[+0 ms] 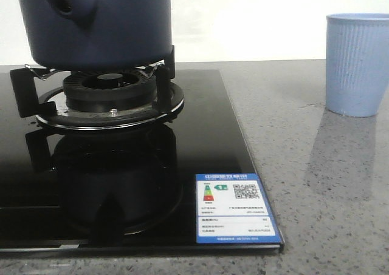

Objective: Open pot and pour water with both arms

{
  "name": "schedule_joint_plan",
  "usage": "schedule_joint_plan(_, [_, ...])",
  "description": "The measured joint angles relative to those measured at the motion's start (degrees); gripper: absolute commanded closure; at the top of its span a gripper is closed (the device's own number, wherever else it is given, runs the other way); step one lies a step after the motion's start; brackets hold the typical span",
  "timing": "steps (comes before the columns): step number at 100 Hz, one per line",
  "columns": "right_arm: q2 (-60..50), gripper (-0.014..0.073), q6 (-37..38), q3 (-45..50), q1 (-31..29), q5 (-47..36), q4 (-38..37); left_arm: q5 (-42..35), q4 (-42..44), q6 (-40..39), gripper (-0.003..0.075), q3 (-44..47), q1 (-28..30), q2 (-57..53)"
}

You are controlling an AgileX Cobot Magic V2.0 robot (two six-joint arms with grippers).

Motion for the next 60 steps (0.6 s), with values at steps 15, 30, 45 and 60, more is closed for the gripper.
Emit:
schedule_joint_plan(15, [0.0,0.0657,0.0,0.0,0.0,0.1,0.0,0.0,11.5,-11.4,0.0736,4.8,3.9,-2.1])
schedule_joint_plan(30, [0.0,0.0657,0.0,0.0,0.0,0.1,0.0,0.9,14.1,-15.7,0.0736,10.7,8.2,-5.8])
schedule_joint_plan(45, [0.0,0.0657,0.1,0.1,0.0,0.3,0.0,2.9,14.7,-16.3,0.0736,10.9,10.0,-6.0])
schedule_joint_plan(60, [0.0,0.0657,0.1,0.1,0.0,0.3,0.0,5.7,13.8,-16.4,0.0736,10.9,10.0,-6.0])
